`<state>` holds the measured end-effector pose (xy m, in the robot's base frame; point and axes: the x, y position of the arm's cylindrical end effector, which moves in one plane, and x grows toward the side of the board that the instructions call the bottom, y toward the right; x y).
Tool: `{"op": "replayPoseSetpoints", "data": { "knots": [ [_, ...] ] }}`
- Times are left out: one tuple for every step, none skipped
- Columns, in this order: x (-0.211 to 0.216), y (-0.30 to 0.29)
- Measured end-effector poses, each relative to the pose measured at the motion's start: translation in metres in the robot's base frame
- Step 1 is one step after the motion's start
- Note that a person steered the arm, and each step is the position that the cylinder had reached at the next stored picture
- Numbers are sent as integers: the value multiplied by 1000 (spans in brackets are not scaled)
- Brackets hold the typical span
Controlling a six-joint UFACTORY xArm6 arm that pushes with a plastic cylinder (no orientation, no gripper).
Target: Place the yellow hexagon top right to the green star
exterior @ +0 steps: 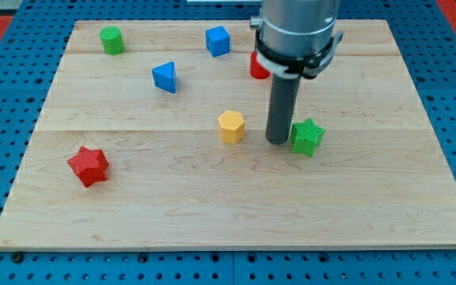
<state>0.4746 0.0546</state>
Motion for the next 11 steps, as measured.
{"op": "replayPoseSetpoints", "data": {
  "knots": [
    [19, -44],
    [0, -80],
    [6, -115],
    [-11, -129],
    [-26, -46],
    [-49, 28],
    [-56, 37],
    [-56, 25],
    [-61, 14],
    [-82, 72],
    [-91, 108]
  ]
}}
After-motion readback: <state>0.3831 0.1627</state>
